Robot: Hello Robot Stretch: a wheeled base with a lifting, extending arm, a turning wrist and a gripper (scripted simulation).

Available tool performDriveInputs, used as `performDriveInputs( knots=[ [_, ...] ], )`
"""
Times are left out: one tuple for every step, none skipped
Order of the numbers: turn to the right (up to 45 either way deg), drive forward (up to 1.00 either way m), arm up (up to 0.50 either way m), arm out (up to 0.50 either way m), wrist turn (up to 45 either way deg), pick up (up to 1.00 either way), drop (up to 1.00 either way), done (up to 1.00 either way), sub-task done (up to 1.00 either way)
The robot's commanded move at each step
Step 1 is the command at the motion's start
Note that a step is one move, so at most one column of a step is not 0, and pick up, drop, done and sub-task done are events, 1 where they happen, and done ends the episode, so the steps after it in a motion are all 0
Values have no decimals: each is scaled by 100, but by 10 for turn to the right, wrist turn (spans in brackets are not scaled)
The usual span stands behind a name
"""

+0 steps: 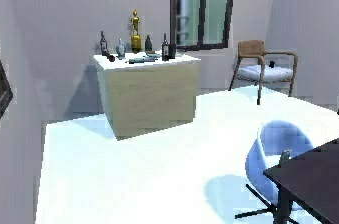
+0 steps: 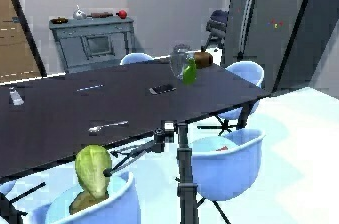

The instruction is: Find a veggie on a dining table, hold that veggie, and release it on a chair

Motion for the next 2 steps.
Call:
performDriveInputs(
  knots=[
    [0,0,-32,0,0,0,0,0,0],
    [0,0,0,0,0,0,100,0,0]
  ],
)
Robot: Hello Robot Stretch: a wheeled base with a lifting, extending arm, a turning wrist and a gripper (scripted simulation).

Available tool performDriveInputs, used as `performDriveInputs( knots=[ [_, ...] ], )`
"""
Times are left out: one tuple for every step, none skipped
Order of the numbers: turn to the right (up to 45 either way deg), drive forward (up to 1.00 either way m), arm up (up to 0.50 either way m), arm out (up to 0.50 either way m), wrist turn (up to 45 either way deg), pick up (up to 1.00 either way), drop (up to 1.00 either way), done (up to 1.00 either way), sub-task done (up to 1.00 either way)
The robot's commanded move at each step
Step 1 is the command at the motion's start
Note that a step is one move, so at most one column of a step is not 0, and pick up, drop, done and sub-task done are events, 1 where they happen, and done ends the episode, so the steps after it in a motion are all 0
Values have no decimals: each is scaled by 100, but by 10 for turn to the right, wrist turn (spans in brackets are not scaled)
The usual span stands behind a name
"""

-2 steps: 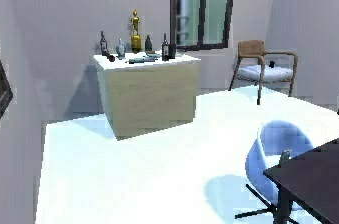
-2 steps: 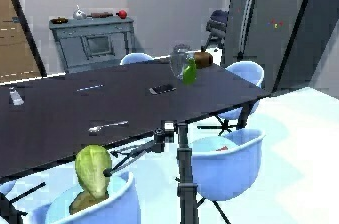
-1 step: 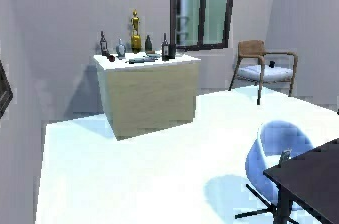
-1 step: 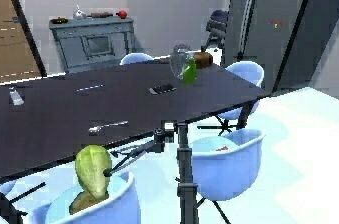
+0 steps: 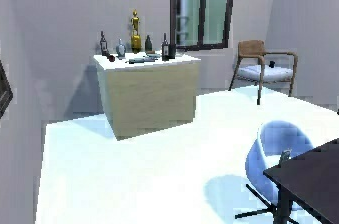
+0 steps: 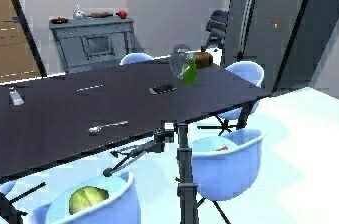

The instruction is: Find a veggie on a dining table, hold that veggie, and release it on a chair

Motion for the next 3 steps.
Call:
performDriveInputs(
  knots=[
    [0,0,10,0,0,0,0,0,0],
    [0,0,0,-8,0,0,0,0,0],
    [0,0,0,0,0,0,0,100,0]
  ],
)
